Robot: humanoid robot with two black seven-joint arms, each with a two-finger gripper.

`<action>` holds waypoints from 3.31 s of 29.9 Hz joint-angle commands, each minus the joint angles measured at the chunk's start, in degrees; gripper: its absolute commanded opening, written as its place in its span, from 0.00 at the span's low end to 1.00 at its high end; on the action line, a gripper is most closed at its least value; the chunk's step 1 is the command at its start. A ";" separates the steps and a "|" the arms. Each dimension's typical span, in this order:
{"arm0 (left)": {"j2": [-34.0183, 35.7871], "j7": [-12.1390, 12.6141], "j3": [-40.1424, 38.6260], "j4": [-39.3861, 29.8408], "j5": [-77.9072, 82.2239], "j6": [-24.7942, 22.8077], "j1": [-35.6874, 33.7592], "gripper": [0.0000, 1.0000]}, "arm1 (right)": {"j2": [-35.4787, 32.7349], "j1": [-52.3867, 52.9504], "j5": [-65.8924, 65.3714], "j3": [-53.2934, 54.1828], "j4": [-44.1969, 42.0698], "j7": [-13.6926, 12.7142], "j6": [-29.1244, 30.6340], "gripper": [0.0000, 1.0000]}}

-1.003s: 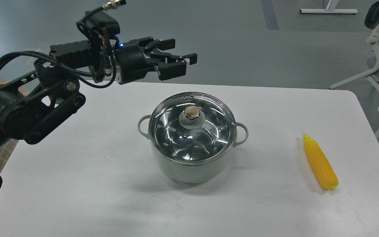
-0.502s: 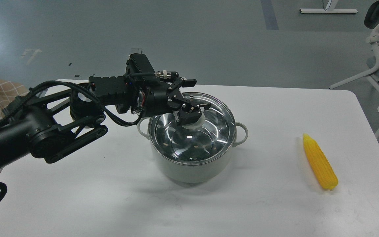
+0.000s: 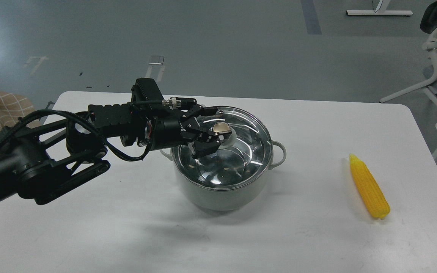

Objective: Open pot and put corn in
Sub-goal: 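Lower the left gripper onto the brass knob of the glass lid, then close the left gripper around the lid knob, then lift the glass lid off the pot and carry it beside the pot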

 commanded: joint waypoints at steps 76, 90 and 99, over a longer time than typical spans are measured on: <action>26.65 -1.45 -8.36 -4.33 -18.00 6.88 4.67 0.25 | 0.20 -1.23 -0.18 -0.09 -0.46 0.00 0.00 1.00; 27.84 -4.18 -7.83 14.64 -20.75 21.40 25.50 0.25 | 0.55 -2.28 -0.18 -0.35 -0.02 0.00 0.00 1.00; 19.58 -4.18 -7.21 22.64 -20.75 23.95 30.07 0.25 | 0.55 -2.46 -0.18 -0.35 0.07 0.00 0.00 1.00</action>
